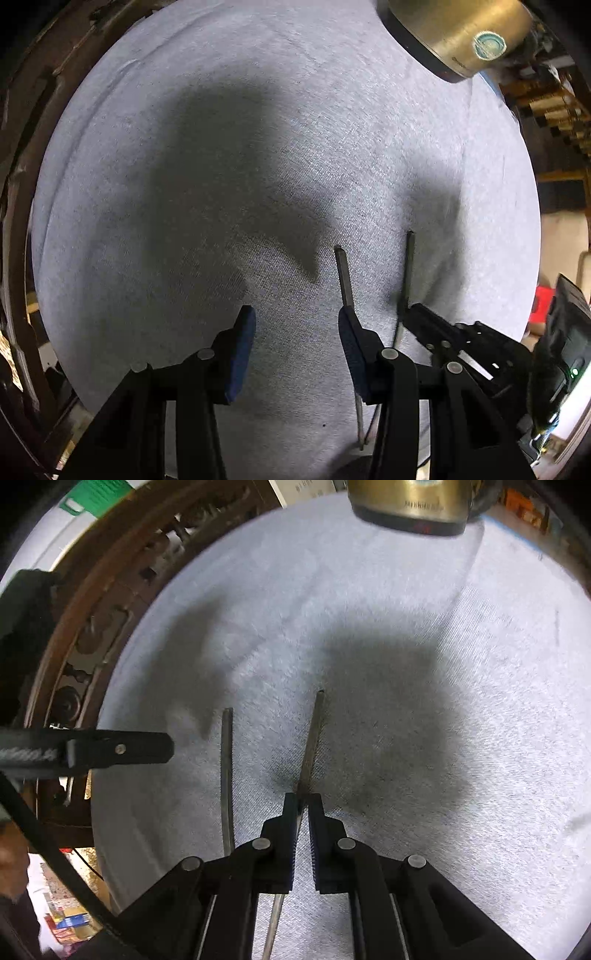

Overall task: Organize utensils
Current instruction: 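Close the right tool on a dark chopstick while the left tool aligns on another, then close the left tool on its dark chopstick while the right tool holds its chopstick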

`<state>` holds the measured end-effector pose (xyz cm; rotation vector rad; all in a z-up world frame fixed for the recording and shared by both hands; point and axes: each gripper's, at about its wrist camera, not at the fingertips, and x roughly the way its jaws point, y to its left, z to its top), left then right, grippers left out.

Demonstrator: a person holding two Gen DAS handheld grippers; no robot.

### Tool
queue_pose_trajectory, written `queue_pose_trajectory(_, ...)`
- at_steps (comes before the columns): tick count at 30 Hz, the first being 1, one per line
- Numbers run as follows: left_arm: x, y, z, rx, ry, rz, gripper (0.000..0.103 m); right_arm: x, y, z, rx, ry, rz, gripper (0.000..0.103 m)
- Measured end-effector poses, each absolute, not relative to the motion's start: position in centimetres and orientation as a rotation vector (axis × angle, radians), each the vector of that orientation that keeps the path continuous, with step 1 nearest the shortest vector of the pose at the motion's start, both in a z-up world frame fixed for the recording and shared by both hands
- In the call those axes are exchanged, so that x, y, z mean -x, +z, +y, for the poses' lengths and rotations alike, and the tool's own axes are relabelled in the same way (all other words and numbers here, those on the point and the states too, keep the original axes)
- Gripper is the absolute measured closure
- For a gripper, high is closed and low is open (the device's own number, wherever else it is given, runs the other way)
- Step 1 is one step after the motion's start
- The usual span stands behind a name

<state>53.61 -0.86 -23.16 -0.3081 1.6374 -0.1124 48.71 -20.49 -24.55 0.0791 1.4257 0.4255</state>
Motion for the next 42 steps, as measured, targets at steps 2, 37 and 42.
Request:
queue_pose_trajectory(2,-53.7,-23.6,-0.2,0.324,-0.104,1.648,0.056,-49.3,-24.9,-20.0,-0.09,0.419,1.455,0.094)
queue_pose_trajectory(37,-46.3,-24.5,-5.1,0.405,0.002,1.74,0.055,-49.3,-25.0,-26.2,-0.008,0.111,1.457,0.097)
queue_pose_trajectory(42,-46.4,-25.4,-6.2,0.388,0.037,1.724,0.054,-48.8,-25.7,-27.2,-0.035,0.117,1.468,0.097)
